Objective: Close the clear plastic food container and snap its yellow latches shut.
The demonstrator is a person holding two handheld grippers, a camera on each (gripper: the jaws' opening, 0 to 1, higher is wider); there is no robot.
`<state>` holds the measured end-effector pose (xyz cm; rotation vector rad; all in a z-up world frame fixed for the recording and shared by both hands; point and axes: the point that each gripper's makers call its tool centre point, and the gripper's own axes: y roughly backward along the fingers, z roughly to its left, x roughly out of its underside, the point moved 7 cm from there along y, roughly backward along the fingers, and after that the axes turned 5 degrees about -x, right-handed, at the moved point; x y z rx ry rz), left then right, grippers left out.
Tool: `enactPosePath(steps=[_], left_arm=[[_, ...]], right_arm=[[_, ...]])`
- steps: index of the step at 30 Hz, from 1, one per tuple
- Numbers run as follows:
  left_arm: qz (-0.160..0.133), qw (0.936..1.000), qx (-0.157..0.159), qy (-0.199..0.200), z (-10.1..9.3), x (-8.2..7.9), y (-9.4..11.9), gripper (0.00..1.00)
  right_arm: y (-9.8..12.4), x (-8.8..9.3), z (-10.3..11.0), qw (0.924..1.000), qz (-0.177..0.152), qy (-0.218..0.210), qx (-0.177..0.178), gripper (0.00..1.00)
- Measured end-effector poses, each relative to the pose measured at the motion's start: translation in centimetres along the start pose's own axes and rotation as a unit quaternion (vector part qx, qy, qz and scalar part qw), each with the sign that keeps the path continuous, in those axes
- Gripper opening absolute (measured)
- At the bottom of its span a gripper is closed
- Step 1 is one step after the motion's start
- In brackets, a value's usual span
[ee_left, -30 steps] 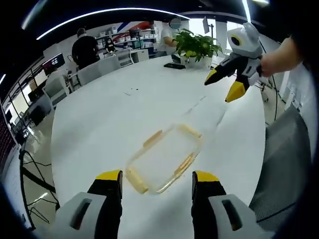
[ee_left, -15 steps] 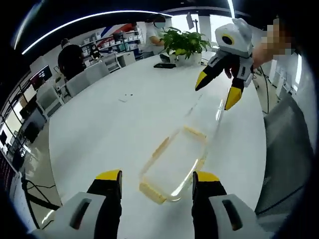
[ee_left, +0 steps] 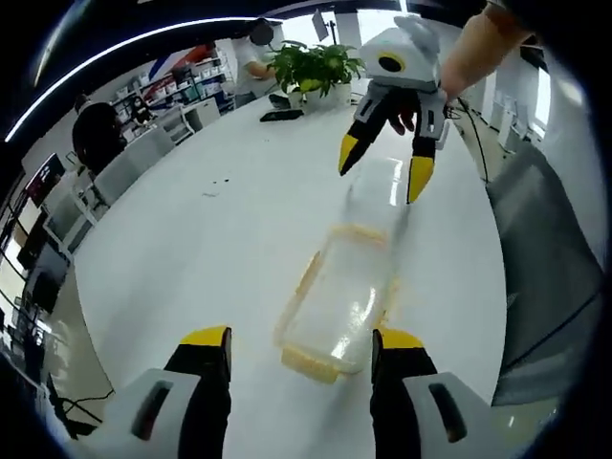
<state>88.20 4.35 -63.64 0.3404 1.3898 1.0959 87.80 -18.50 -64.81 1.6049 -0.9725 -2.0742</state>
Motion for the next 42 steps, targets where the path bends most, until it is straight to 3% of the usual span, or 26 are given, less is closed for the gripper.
enactPosePath(steps=[8,12,16,20,27,42], left_arm=[[0.021,0.9976,0.046,-0.047,0.0,0.8,-1.4,0.54],[0.038,0.9915,0.079,-0.096,-0.1,1.2,-2.0,0.54],[0.056,0.9839,0.117,-0.124,-0.5,2.2,-2.6,0.54],[0.067,0.9792,0.135,-0.136,-0.6,3.2,-3.3,0.55],[0.073,0.9789,0.133,-0.137,0.2,4.0,-4.4,0.54],[0.082,0.9768,0.141,-0.139,-0.1,5.4,-6.1,0.55]], right_arm=[[-1.4,0.9,-0.4,0.9984,0.033,0.035,-0.03,0.52],[-2.0,1.5,-0.6,0.9959,0.056,0.059,-0.04,0.52],[-2.4,2.1,-0.8,0.9908,0.083,0.096,-0.046,0.53],[-3.0,2.6,-0.8,0.9851,0.109,0.122,-0.053,0.53],[-4.2,3.8,-0.9,0.9783,0.146,0.13,-0.071,0.52],[-5.5,4.8,-1.2,0.9759,0.165,0.122,-0.074,0.52]])
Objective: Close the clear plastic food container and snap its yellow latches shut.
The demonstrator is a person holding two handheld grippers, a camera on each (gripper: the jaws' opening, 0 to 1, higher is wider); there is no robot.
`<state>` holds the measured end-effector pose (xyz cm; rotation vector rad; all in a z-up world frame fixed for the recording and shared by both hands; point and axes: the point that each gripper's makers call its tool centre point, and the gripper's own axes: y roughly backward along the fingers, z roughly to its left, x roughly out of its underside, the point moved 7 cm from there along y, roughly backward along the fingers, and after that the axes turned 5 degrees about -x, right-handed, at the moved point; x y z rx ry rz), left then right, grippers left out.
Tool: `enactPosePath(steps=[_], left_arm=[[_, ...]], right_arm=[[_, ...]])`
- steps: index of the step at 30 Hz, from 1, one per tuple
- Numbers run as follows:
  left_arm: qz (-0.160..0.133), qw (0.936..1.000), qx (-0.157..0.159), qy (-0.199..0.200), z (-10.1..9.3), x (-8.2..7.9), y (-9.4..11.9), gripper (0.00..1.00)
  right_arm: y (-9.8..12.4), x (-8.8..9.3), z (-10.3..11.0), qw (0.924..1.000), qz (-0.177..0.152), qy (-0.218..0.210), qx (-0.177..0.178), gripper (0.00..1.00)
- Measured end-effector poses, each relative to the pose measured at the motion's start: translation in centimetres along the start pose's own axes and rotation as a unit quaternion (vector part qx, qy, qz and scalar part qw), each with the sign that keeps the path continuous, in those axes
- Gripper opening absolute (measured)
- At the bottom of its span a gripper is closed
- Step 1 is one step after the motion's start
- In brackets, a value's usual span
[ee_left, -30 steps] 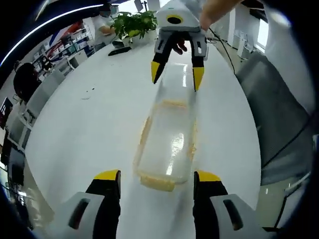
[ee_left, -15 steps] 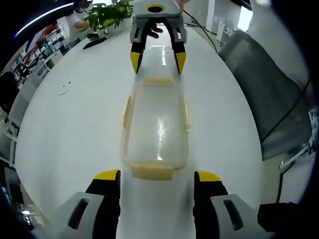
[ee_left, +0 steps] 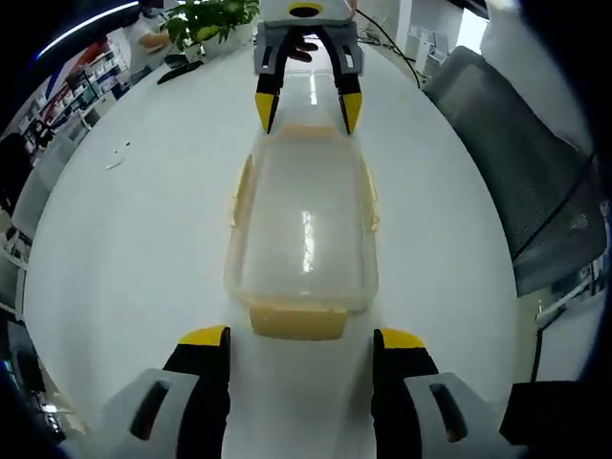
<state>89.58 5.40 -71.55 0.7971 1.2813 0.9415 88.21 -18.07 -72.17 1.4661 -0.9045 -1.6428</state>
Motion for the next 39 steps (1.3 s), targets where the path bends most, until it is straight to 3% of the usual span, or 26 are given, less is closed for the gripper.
enactPosePath(steps=[10,16,39], left_arm=[[-0.016,0.9998,0.001,0.006,0.27,-0.14,-0.52,0.56],[-0.026,0.9996,0.008,0.006,0.04,-0.37,-0.65,0.49],[-0.034,0.9993,0.008,0.016,-0.11,-0.64,-0.81,0.43]], right_arm=[[-0.34,0.08,-0.2,0.9999,0.001,0.007,0.007,0.51],[-0.49,0.04,-0.05,0.9999,-0.003,0.011,0.01,0.49],[-0.49,0.04,0.23,0.9999,-0.006,0.01,0.013,0.42]])
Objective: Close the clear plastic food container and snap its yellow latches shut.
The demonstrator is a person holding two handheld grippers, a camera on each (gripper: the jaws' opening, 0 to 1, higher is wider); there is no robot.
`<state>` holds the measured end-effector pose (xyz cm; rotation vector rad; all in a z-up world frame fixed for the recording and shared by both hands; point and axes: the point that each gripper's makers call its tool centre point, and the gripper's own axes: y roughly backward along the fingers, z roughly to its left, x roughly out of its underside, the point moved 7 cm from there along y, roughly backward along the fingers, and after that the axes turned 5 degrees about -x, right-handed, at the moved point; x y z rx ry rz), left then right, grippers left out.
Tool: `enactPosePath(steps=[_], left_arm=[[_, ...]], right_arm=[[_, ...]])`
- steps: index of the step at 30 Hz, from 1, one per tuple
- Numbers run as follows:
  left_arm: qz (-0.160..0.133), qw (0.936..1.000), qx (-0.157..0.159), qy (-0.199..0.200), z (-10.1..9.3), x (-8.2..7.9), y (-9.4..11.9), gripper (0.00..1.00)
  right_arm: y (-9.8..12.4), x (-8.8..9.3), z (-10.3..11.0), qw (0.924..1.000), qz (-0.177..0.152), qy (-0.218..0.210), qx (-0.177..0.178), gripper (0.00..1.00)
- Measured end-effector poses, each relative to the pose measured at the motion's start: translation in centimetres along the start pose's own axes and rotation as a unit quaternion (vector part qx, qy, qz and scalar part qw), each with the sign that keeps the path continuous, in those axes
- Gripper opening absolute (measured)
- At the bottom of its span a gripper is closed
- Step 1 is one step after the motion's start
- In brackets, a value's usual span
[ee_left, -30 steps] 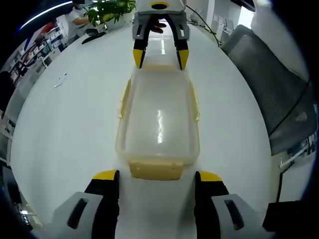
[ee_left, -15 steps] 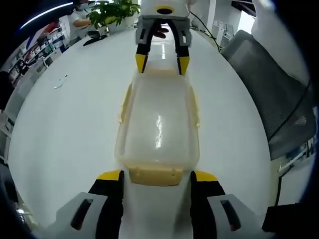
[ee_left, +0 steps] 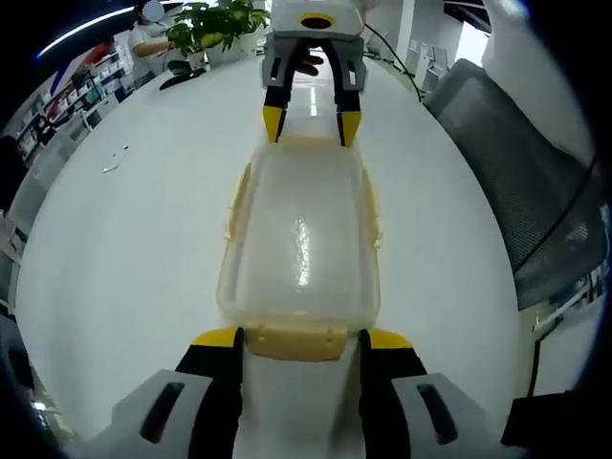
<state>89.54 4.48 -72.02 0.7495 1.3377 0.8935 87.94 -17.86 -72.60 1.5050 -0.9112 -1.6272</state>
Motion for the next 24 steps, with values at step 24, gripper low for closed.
enactPosePath(steps=[24], left_arm=[[0.003,1.0,0.001,-0.006,-0.07,0.06,0.09,0.34]], right_arm=[[0.21,0.23,-0.14,1.0,-0.003,-0.003,0.001,0.38]])
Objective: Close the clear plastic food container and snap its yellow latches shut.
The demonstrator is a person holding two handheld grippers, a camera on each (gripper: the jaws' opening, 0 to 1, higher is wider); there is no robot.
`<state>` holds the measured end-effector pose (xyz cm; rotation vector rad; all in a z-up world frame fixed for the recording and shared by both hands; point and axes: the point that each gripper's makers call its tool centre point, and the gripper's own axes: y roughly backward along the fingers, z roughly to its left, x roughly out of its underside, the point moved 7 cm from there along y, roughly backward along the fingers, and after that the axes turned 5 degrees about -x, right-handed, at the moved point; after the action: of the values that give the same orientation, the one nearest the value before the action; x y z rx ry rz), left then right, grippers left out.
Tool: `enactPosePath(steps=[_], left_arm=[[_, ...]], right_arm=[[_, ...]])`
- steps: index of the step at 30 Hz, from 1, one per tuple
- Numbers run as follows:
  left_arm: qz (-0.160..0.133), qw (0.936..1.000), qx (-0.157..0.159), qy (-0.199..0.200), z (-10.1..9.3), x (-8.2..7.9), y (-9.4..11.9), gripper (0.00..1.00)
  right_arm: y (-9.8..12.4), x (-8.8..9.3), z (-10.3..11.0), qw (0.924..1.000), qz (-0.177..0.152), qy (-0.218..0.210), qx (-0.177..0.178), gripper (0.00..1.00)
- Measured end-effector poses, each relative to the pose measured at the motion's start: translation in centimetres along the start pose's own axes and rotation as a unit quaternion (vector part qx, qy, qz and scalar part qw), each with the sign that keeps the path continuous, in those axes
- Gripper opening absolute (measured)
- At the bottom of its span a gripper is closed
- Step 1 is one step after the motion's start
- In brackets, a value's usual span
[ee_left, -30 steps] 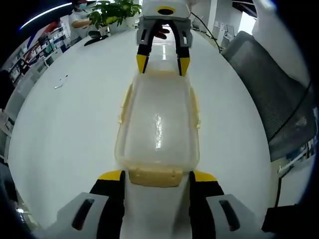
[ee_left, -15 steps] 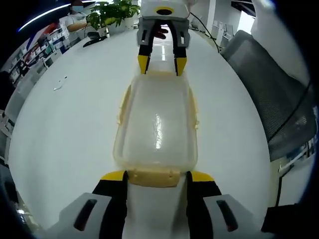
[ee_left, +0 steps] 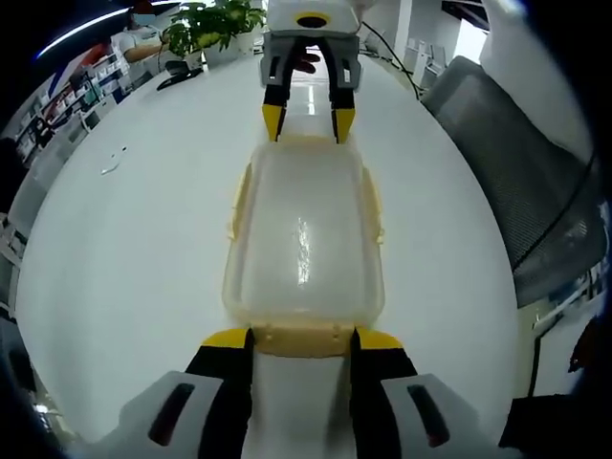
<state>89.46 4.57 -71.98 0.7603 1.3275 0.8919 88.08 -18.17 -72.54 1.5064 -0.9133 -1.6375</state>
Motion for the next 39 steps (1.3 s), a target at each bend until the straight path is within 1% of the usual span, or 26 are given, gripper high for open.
enactPosePath(steps=[4,16,19,21,24,28,35,39], left_arm=[[-0.001,1.0,0.0,0.002,0.0,0.0,0.0,0.33],[0.005,0.9999,-0.005,0.008,-0.2,0.0,0.1,0.32],[0.008,0.9999,-0.002,0.008,-0.4,-0.2,0.2,0.32],[0.007,0.9999,-0.001,0.008,-0.5,-0.4,0.4,0.32],[0.006,0.9999,-0.002,0.011,-0.6,-0.8,0.8,0.32],[0.008,0.9999,-0.004,0.01,-0.9,-1.2,1.5,0.32],[0.009,0.9997,-0.006,0.021,-1.6,-2.2,3.8,0.32],[0.009,0.9996,-0.01,0.024,-1.9,-3.2,5.1,0.32]], right_arm=[[0.0,0.1,-0.1,1.0,-0.005,0.001,-0.002,0.37],[0.0,-0.1,0.0,0.9999,0.003,0.01,-0.002,0.35],[0.1,-0.1,0.1,0.9997,0.01,0.02,-0.001,0.34],[0.2,0.0,0.1,0.9997,0.013,0.019,-0.004,0.34],[0.7,-0.1,0.2,0.9997,0.014,0.021,-0.003,0.34],[1.6,-0.7,0.5,0.9996,0.015,0.023,-0.006,0.34],[3.7,-1.9,1.1,0.9992,0.011,0.031,-0.02,0.34],[5.1,-2.4,1.4,0.999,0.01,0.035,-0.027,0.34]])
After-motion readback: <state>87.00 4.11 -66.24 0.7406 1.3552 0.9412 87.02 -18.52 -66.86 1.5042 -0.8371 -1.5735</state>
